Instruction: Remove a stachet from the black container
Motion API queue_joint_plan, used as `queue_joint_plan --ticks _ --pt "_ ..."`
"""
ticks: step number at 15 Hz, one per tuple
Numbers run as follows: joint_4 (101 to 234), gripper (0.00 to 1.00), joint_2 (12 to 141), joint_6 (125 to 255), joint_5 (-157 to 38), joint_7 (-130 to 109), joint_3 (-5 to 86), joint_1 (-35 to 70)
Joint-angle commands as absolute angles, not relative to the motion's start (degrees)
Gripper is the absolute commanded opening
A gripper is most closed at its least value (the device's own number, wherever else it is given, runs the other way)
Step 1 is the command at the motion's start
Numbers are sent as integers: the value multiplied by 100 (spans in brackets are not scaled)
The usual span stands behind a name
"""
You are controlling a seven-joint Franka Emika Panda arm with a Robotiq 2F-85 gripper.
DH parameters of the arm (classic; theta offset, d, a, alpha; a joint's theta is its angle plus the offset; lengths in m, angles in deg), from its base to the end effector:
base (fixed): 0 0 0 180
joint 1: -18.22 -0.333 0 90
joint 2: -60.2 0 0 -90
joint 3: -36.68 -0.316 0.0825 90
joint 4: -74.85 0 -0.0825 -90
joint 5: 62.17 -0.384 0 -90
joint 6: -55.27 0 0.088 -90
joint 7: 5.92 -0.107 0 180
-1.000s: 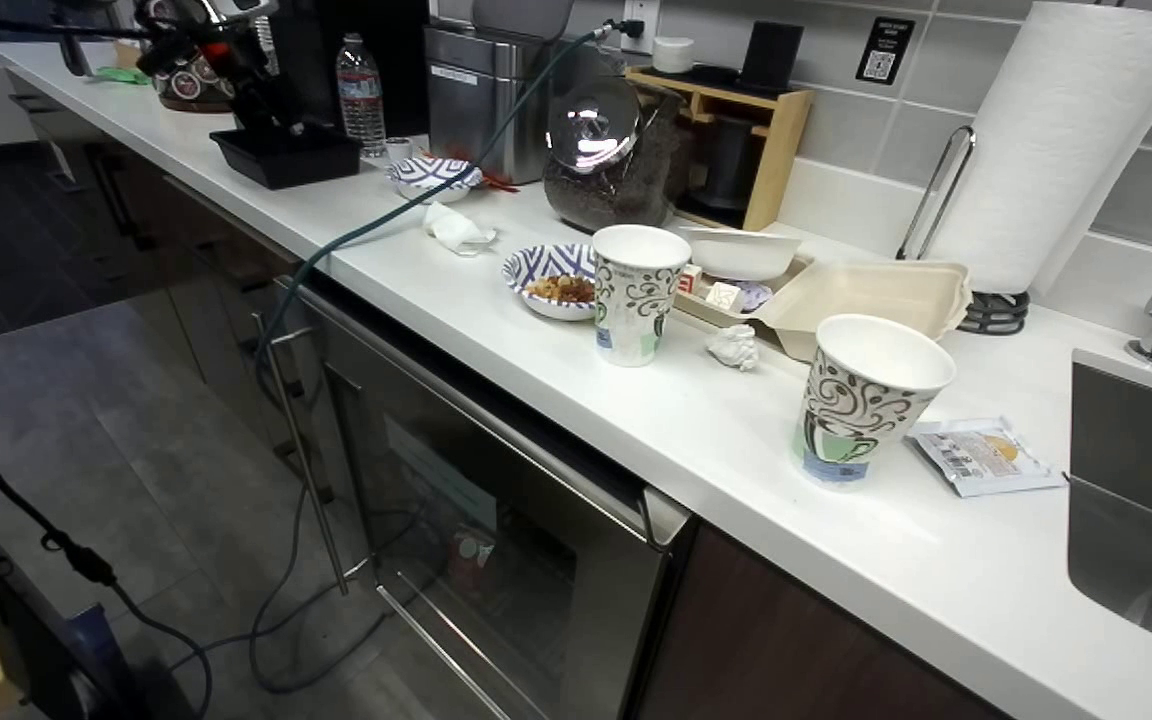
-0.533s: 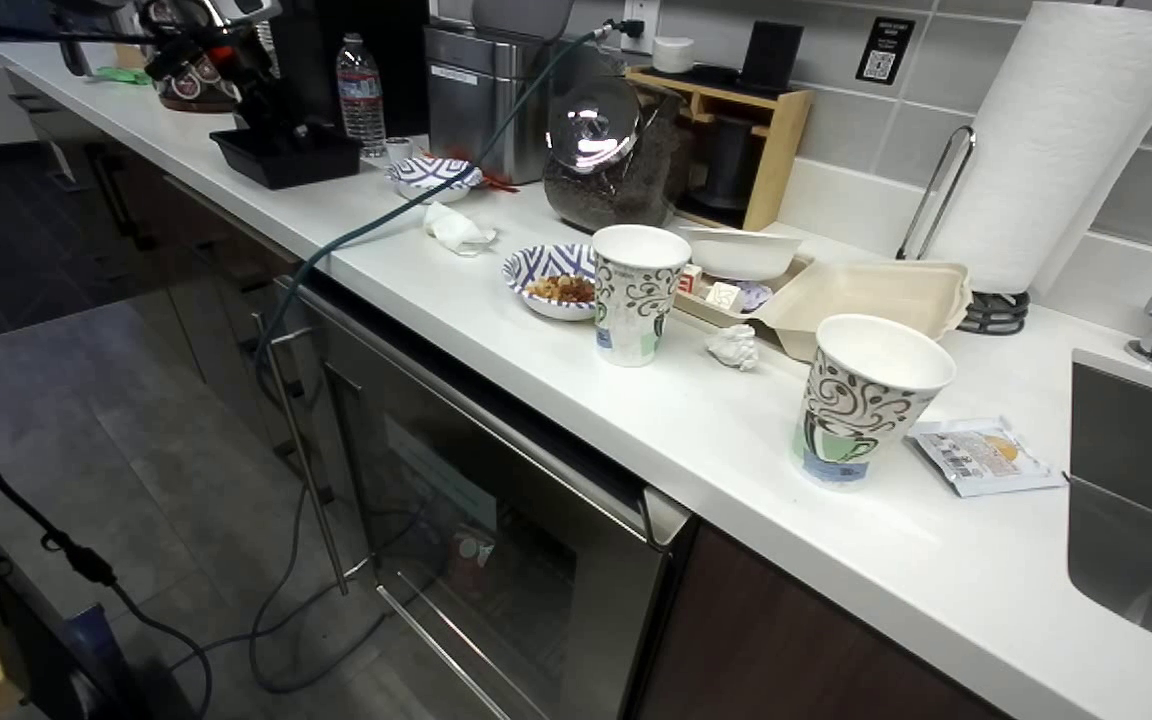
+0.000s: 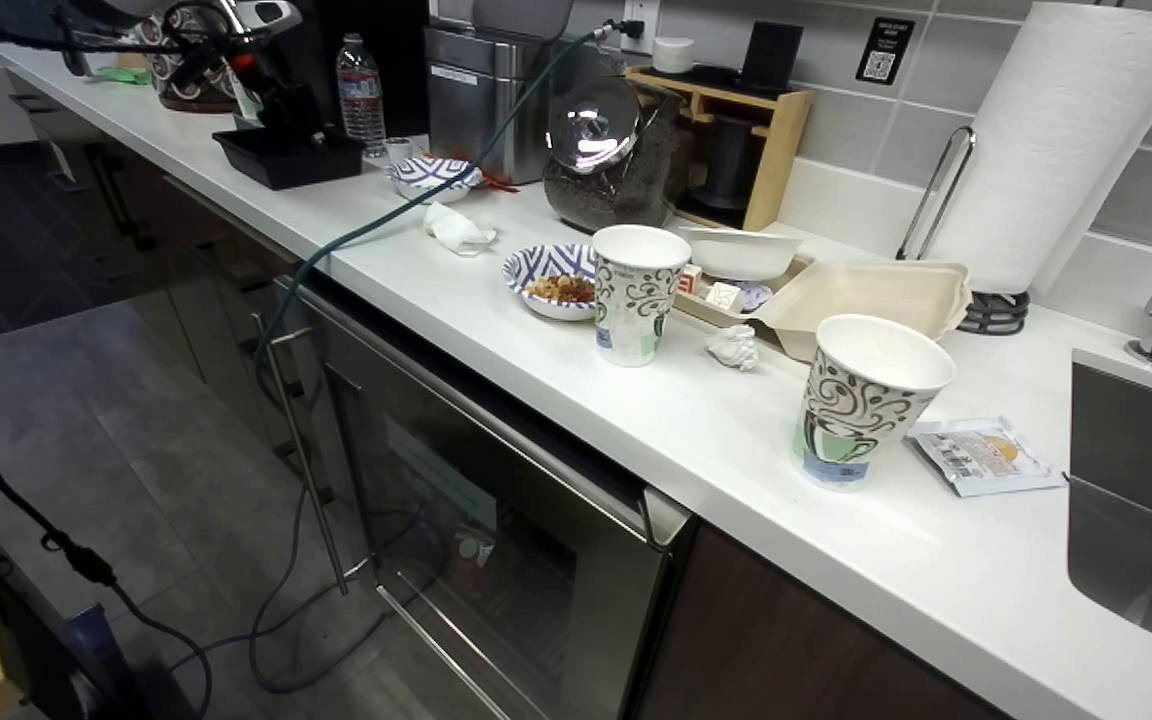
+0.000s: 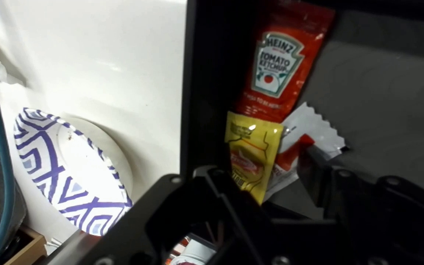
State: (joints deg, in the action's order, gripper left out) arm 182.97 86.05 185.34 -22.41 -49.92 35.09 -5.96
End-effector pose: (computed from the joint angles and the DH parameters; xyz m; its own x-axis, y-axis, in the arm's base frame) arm 0.5750 0.2586 0.2655 0.9621 0.1948 0.1910 0.0928 -0.8919 0.4426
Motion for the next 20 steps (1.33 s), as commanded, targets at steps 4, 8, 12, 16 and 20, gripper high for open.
queue_joint_plan --ticks 4,8,12,16,20 --pt "18092 22 8787 18265 -2176 -5140 3502 -517" --pt "18070 0 8844 18261 -2254 -5086 3461 -503" --pt "18108 0 8812 18274 -2330 -5058 3422 -495" --pt "18558 0 8189 18657 -2751 -4725 3153 -344" --pt "18874 0 7512 18990 -3022 -4728 3128 -277"
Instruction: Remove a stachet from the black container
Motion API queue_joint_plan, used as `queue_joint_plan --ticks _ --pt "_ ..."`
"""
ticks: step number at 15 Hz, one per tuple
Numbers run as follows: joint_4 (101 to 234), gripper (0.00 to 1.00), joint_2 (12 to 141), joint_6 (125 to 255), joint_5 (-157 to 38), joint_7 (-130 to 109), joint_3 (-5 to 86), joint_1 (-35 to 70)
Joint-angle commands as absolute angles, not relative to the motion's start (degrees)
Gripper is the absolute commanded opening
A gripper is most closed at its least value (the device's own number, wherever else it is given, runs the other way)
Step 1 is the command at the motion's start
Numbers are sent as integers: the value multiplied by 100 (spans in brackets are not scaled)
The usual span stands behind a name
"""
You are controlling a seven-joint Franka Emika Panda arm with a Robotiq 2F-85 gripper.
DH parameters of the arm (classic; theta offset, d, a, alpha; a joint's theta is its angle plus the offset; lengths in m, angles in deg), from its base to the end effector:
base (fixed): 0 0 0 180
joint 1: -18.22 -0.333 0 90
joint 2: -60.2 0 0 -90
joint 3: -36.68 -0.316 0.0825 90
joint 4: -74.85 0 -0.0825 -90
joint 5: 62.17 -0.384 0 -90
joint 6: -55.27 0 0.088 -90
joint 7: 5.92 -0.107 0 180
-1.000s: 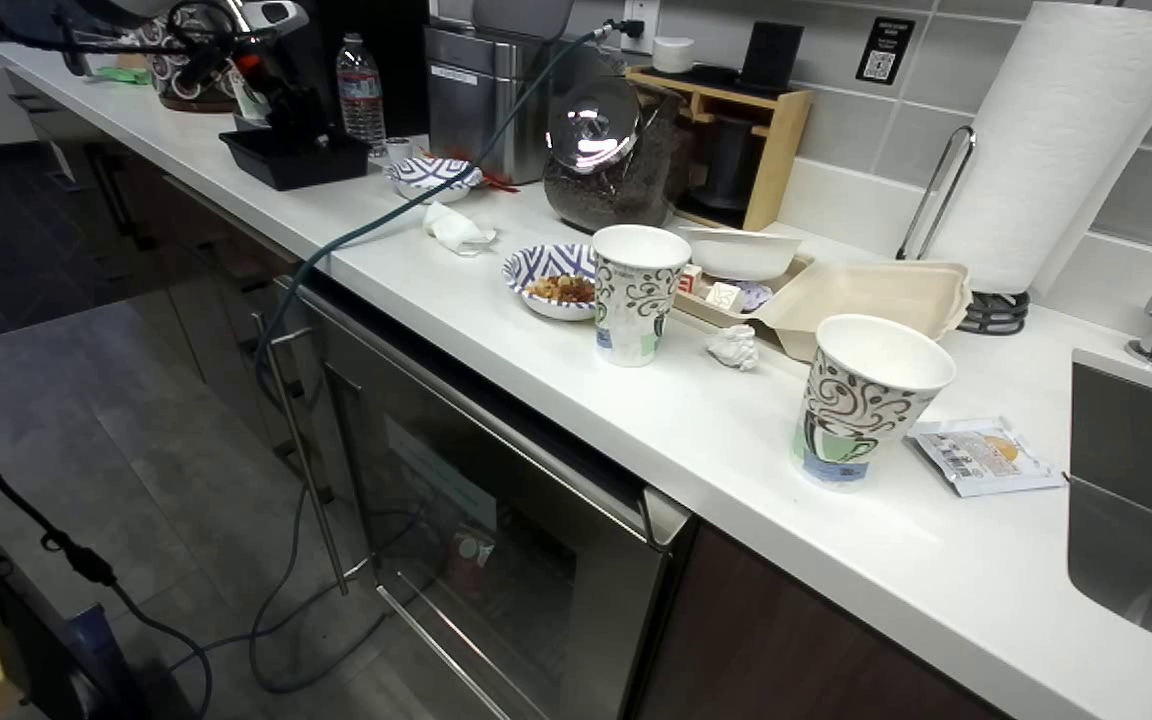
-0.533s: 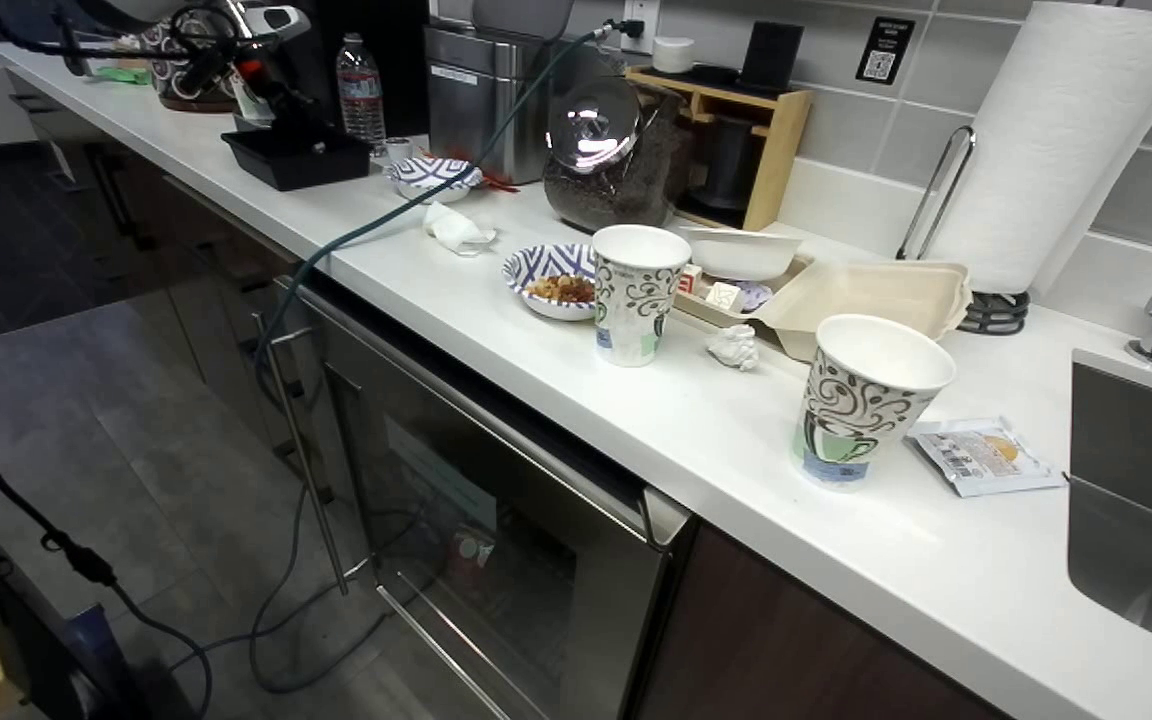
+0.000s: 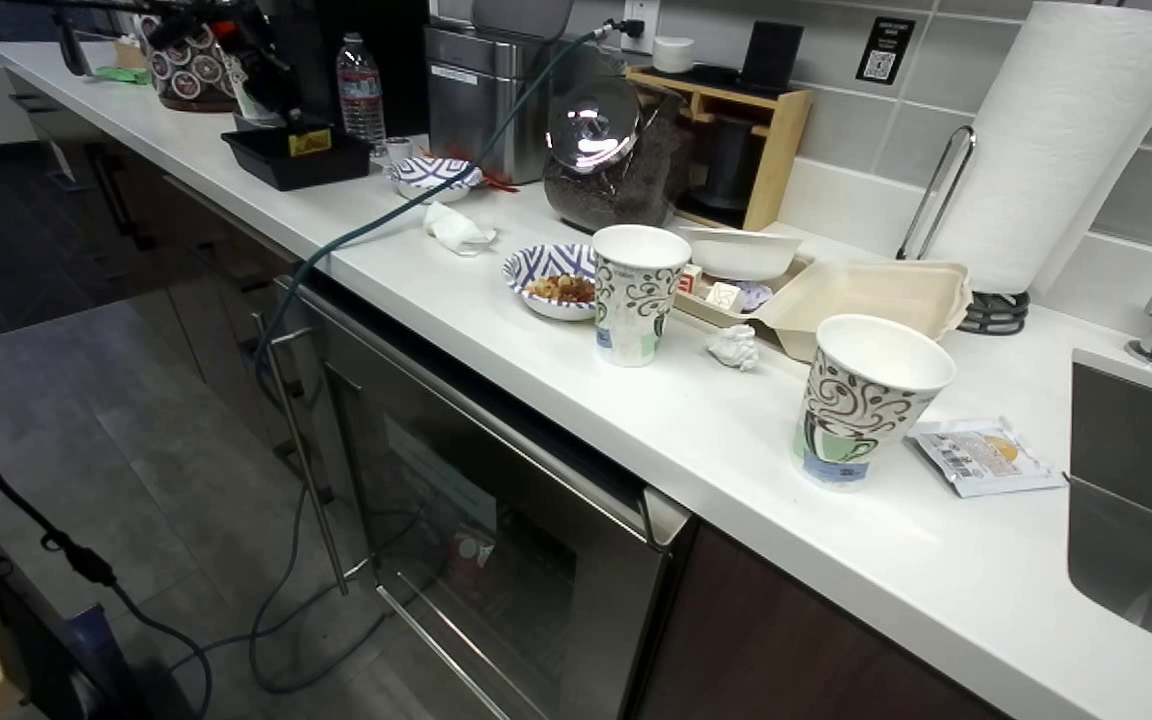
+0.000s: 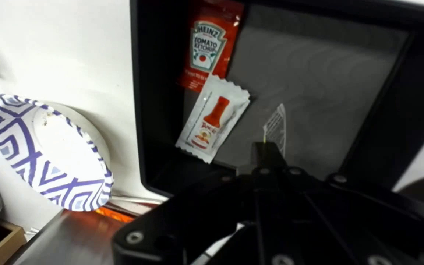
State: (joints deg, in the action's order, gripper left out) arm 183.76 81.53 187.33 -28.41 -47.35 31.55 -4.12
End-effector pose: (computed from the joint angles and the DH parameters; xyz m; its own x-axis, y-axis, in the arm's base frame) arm 0.5672 0.2785 0.3112 0.9565 0.1768 0.2322 0.0949 -0.9409 0.3252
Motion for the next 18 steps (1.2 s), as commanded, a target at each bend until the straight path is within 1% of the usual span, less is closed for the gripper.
queue_joint_plan --ticks 1,6,12,16,17,18 --pt "18897 0 7367 18973 -2973 -4880 3181 -275" --pt "18770 0 7165 18689 -2563 -5653 3480 79" --pt "18092 0 7676 18425 -2364 -6027 3698 479" --pt "17642 0 8023 18117 -2395 -6049 3765 544" --pt "17549 26 8086 18033 -2399 -6072 3783 539" --pt "17487 28 8134 17999 -2419 -6093 3797 543"
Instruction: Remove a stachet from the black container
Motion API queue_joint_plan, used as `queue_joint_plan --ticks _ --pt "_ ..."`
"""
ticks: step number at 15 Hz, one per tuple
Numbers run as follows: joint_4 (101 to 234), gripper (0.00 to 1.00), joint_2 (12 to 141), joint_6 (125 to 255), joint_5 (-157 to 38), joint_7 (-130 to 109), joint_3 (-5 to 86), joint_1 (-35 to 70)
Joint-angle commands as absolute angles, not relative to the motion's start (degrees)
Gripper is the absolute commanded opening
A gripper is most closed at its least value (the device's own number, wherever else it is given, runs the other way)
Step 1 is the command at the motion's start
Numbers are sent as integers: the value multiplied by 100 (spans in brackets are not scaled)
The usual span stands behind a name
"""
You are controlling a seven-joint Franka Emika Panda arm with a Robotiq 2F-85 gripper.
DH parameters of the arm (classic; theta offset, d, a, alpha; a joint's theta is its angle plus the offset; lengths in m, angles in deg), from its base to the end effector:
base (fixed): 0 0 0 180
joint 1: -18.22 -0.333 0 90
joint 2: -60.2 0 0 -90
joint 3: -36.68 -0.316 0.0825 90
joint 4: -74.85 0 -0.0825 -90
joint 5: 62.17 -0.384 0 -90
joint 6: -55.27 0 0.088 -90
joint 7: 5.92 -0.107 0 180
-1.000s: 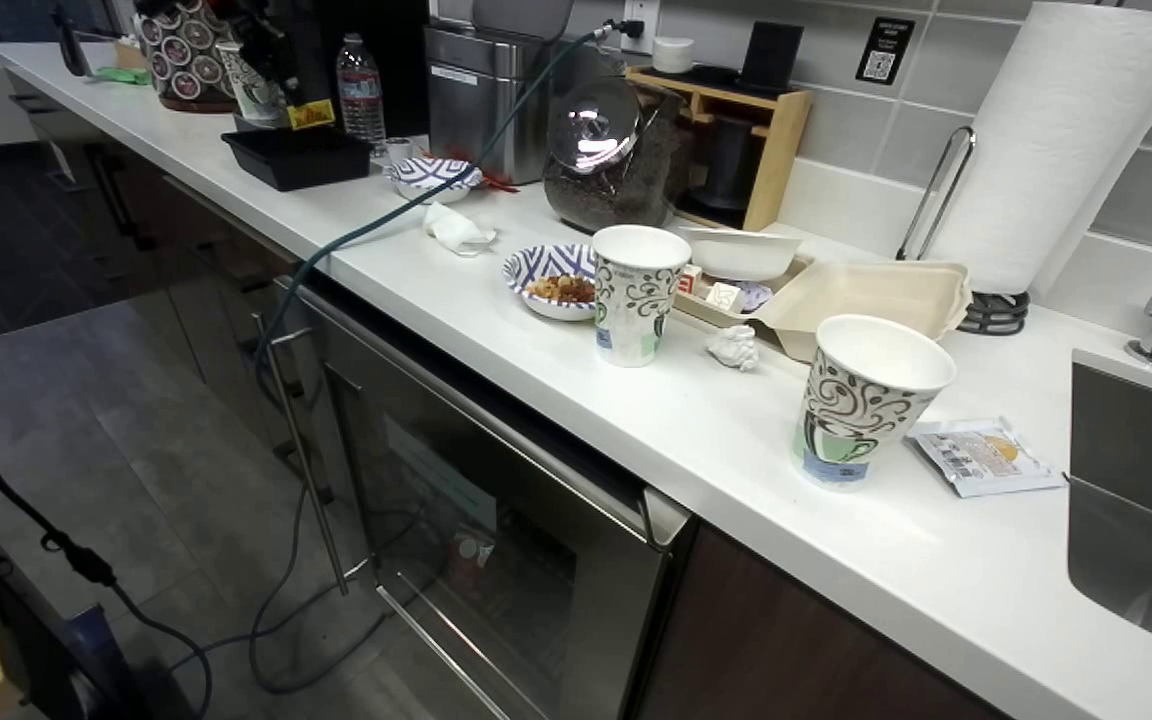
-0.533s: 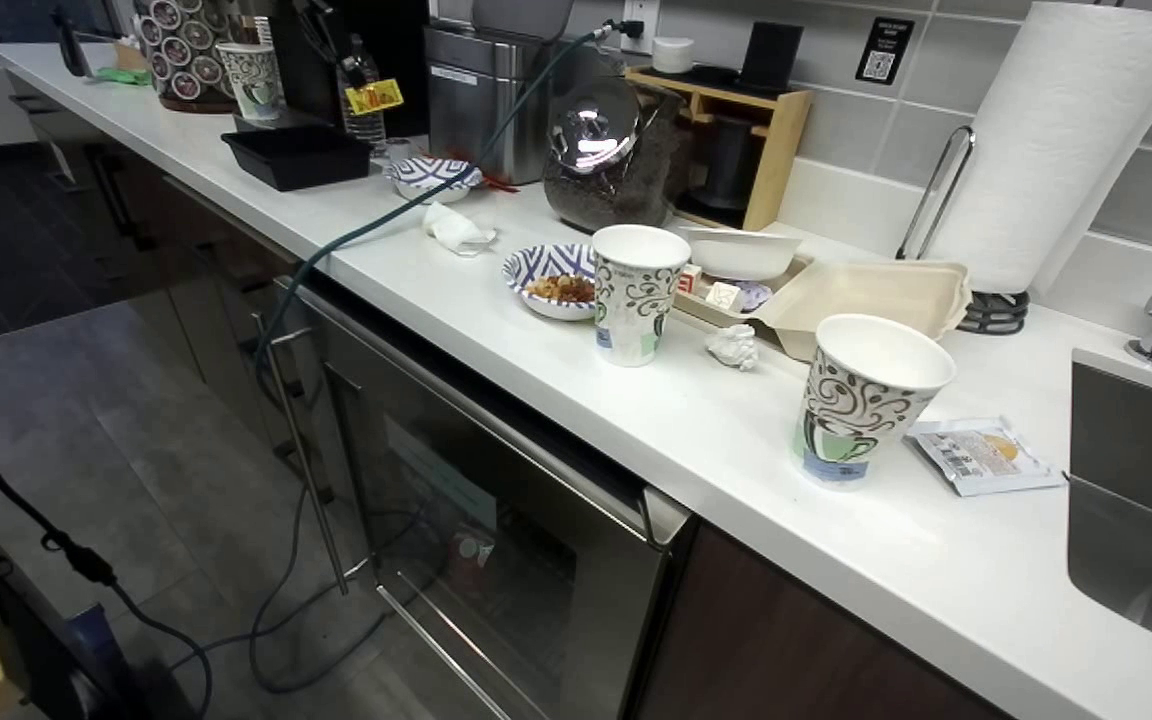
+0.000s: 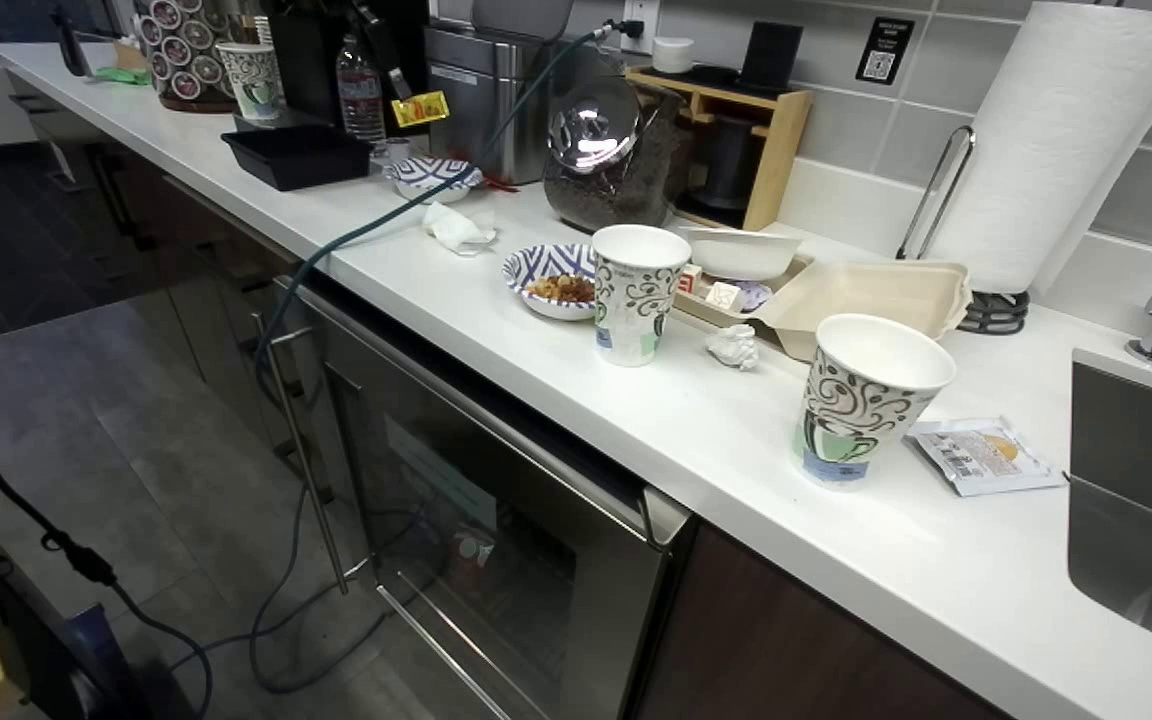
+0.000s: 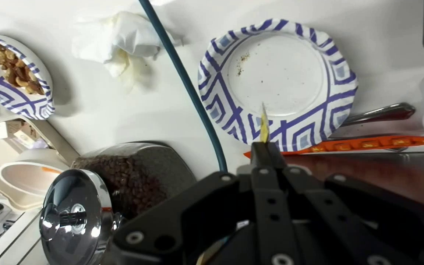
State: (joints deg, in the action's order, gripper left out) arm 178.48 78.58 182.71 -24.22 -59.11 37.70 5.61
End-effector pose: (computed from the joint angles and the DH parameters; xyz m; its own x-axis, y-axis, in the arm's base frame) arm 0.6390 0.1122 0.3809 0.8815 -0.2319 0.4112 -0.3805 -0.8645 0.3283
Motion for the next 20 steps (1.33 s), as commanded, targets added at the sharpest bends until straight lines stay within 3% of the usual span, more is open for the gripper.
queue_joint_plan --ticks 1,5,10,16,18,19,20 --pt "17452 34 8152 17955 -2406 -6135 3815 535" --pt "17659 65 7982 18037 -2831 -5947 3686 635" --pt "19260 99 6626 18953 -4339 -4424 3266 853" --pt "20991 100 4974 19568 -6623 -1947 3203 1029" --pt "21480 100 4343 19397 -7569 -1068 3994 369" --pt "20757 100 5091 19333 -6928 -1713 3352 926" --pt "20988 100 4824 19329 -7254 -1378 3510 831"
